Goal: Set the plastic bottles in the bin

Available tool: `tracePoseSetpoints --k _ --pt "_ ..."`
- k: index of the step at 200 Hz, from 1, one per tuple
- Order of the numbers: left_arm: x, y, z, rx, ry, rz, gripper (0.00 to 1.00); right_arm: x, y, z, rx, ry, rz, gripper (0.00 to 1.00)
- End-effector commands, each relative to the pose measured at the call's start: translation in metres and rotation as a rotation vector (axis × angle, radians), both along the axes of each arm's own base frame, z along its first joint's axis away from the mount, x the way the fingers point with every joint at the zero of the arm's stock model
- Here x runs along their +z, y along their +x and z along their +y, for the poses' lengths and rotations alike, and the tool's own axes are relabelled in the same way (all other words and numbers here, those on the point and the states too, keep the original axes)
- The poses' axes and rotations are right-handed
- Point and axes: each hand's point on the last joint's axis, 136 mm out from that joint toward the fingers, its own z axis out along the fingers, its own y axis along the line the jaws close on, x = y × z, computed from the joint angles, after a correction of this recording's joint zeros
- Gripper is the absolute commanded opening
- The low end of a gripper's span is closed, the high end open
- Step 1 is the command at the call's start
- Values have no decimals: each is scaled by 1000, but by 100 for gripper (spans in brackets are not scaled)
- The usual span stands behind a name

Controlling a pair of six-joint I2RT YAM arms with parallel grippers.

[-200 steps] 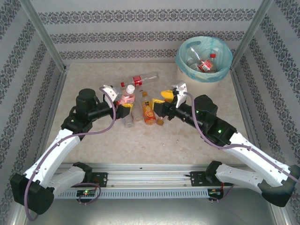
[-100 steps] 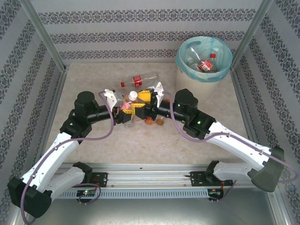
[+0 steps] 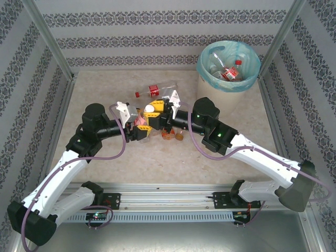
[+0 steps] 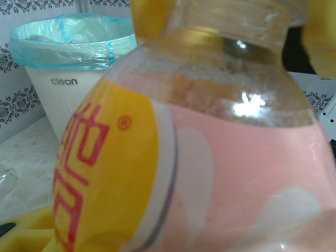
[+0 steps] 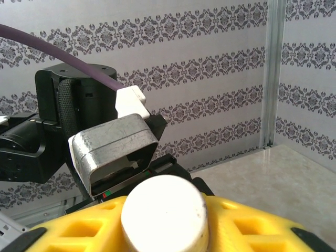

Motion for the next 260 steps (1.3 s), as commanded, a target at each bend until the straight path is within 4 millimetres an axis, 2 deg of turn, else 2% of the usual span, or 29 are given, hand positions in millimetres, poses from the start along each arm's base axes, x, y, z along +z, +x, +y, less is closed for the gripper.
tracePoseSetpoints --k 1,71,83,100,108,130,146,180,225,260 --pt "3 -10 -7 -61 -2 -35 57 19 -5 5 3 18 -59 37" --pt "5 -12 -7 -55 -8 -50 61 10 -1 -4 -73 -34 -96 24" --pt "6 -11 -6 -42 -16 -57 63 8 -1 -6 -78 -35 -103 18" --pt "9 -7 -3 -7 -24 -69 69 9 1 -8 -96 -27 -116 3" --pt "10 -6 -1 10 -25 -74 71 10 2 -8 -105 -27 -119 1" --pt "15 -1 4 64 -37 -96 77 18 3 -10 -112 -17 -120 0" --pt "20 2 9 102 -51 -119 86 22 2 -13 -116 0 -116 0" --pt "29 3 18 167 -84 -186 100 20 4 -21 -158 10 -107 0" --pt "39 2 26 218 -105 -239 100 23 12 -35 -224 7 -104 0" --pt "50 11 46 357 -150 -320 100 22 28 -51 -309 9 -82 0"
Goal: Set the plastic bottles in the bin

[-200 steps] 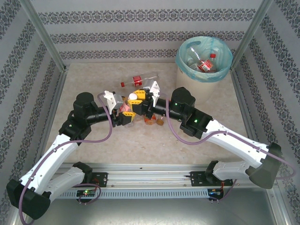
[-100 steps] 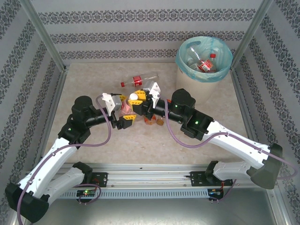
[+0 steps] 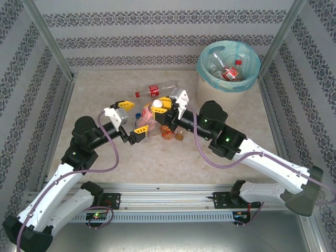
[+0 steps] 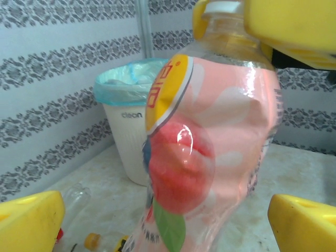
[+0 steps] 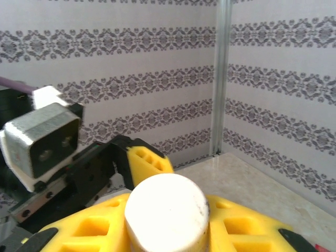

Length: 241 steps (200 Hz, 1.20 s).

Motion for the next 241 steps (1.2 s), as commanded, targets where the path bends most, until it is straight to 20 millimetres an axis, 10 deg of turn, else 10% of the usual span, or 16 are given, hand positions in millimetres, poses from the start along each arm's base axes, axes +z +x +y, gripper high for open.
tracePoseSetpoints --k 1,98,196,241 --pt "25 4 14 104 -67 -121 100 7 14 -19 -89 32 8 0" --pt "32 10 36 246 -88 -191 100 21 64 -102 -370 14 33 0" --pt "0 13 -11 -22 -54 22 100 142 90 -229 -831 31 -257 0" --pt "-5 18 -9 5 -35 21 100 117 155 -289 -1028 14 -161 0"
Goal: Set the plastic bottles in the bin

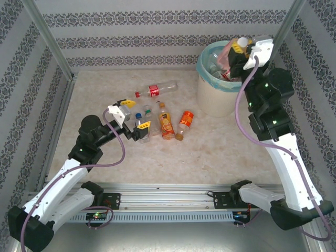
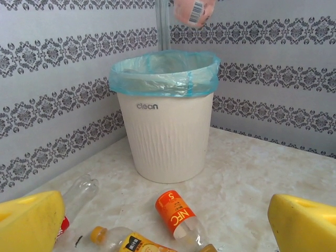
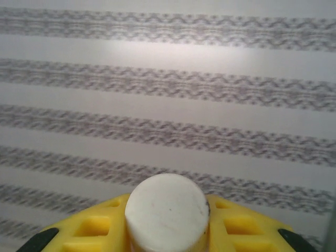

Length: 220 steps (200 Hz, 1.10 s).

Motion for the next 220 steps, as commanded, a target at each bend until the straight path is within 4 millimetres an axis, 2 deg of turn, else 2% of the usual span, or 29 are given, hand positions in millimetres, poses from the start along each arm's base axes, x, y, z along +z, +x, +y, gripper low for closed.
tracePoseSetpoints --k 1,25,51,69,100,136,174,185,195,220 --pt "13 -6 -5 -34 -11 -24 100 -23 40 -31 -85 52 66 0" --pt "10 -5 -7 -40 -4 -12 100 -54 72 -33 -32 128 138 0" --pt "7 -3 -8 -38 -2 -5 100 -87 101 -20 33 154 199 0" --pt "5 -2 -8 -37 -1 0 100 -107 119 -14 61 149 238 0" --pt "3 0 -9 -40 2 7 100 -154 150 -6 88 109 351 0" --pt "-2 2 -10 -37 13 18 100 -216 169 -16 73 104 493 0" --pt "-4 3 -12 -45 13 28 100 -265 179 -26 75 130 610 0" --pt "-3 3 -12 -45 14 27 100 -271 180 -29 58 133 632 0" --pt "-4 3 -12 -45 14 29 100 -268 180 -33 36 132 627 0" --pt "-4 3 -12 -44 14 27 100 -235 178 -41 -8 116 571 0"
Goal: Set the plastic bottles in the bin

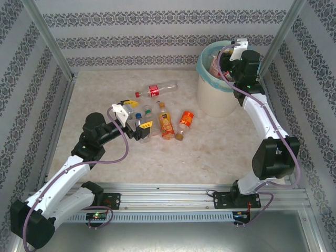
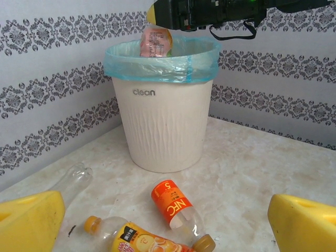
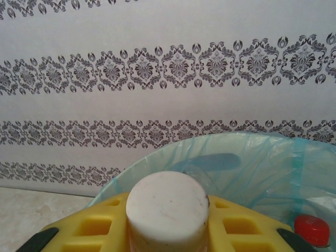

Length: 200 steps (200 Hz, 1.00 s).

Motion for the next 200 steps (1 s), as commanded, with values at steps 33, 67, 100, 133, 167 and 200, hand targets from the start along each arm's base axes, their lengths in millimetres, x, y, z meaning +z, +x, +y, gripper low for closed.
tracePoseSetpoints --k 33,67,100,133,167,200 --pt "12 -6 -6 -36 -10 -21 100 -2 -1 -26 -113 -96 137 0" --pt "13 -6 -6 -34 -9 -22 100 20 -5 -31 -140 -145 108 0" --pt "13 -6 -6 -36 -10 -21 100 -11 3 -30 -123 -168 170 0" --pt "12 -6 -7 -37 -7 -20 100 -74 10 -26 -98 -158 291 0" --pt "10 -6 -8 -39 -3 -15 100 -112 13 -26 -92 -149 373 0" --pt "7 -5 -9 -41 1 -7 100 -84 12 -23 -85 -140 322 0"
